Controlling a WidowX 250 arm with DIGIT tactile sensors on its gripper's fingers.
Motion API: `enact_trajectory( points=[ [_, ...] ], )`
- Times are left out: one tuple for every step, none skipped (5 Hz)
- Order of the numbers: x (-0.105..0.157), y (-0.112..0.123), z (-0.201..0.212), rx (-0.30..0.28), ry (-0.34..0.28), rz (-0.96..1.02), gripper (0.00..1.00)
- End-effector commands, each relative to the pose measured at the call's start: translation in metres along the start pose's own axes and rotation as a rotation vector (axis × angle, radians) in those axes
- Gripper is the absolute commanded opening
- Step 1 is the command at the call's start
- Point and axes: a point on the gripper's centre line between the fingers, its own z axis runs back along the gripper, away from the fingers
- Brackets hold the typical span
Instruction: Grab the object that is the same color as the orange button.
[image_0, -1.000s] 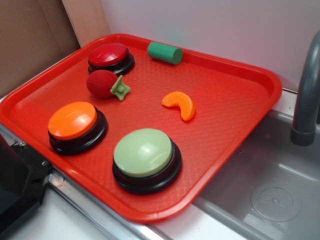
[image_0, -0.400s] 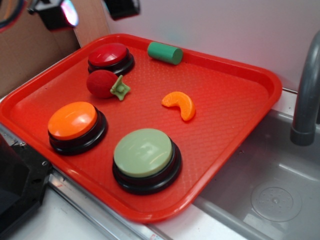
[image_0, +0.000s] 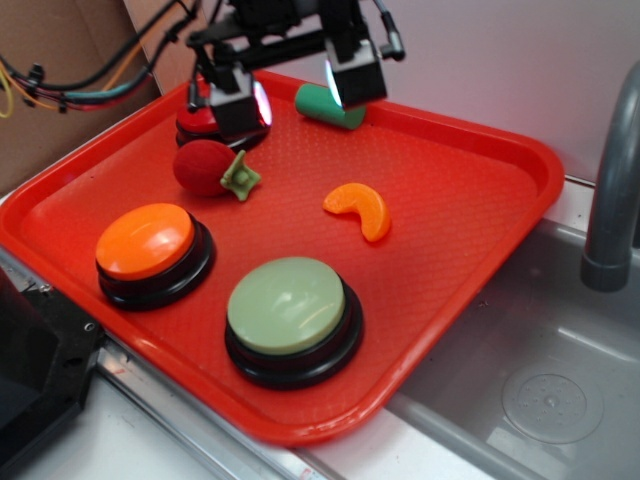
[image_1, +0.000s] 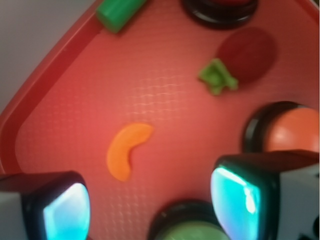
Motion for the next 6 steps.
enact_trajectory(
  points=[
    [0.013,-0.019,-0.046,0.037,-0.017,0.025,1.00],
    [0.015,-0.022,-0.067,0.076,-0.023,0.042,1.00],
    [0.015,-0.024,-0.080,0.083,0.010,0.038,1.00],
    [0.002,-0.024,-0.085,0.053,0.017,0.014,1.00],
    [-0.003,-0.021,-0.088,0.038,0.047,0.007,0.86],
    [-0.006,-0.021,-0.090,0.018,0.067,-0.013,0.00]
  ],
)
